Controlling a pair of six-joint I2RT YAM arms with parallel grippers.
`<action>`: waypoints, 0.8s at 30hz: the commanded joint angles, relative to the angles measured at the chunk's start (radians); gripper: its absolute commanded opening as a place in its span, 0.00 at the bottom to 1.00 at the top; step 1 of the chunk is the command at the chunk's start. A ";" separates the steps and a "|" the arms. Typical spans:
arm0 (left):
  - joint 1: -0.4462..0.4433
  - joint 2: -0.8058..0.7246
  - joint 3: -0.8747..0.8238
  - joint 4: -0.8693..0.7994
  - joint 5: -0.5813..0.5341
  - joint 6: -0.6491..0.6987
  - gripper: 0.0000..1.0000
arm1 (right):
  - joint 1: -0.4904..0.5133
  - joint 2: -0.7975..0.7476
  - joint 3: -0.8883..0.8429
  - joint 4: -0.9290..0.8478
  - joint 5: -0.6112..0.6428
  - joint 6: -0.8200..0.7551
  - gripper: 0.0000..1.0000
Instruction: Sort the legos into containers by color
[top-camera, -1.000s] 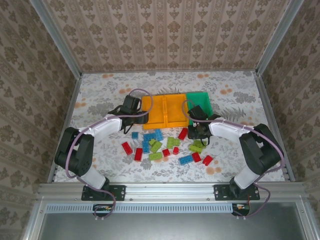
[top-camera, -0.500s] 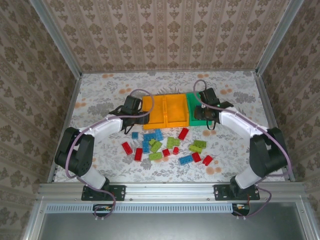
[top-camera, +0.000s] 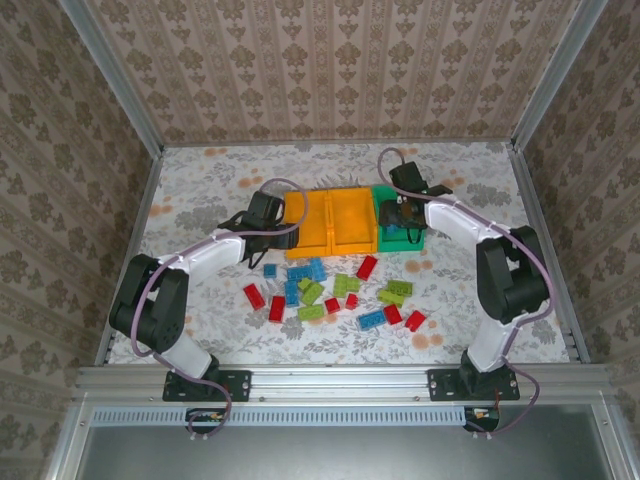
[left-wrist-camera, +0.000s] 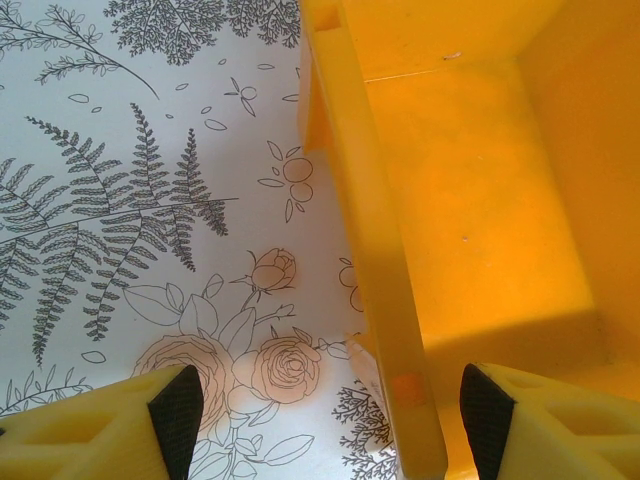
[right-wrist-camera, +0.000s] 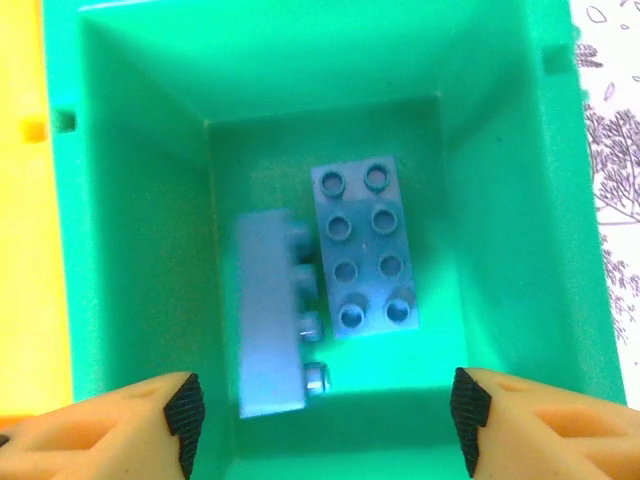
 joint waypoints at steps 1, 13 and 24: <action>-0.011 -0.032 -0.009 -0.008 -0.021 0.003 0.72 | 0.020 -0.129 -0.064 -0.053 0.010 0.074 0.71; -0.015 -0.040 -0.015 0.012 -0.021 0.003 0.73 | 0.199 -0.151 -0.200 -0.090 -0.081 0.440 0.72; -0.017 -0.039 -0.029 0.018 -0.018 0.003 0.74 | 0.258 -0.007 -0.143 -0.114 -0.095 0.494 0.72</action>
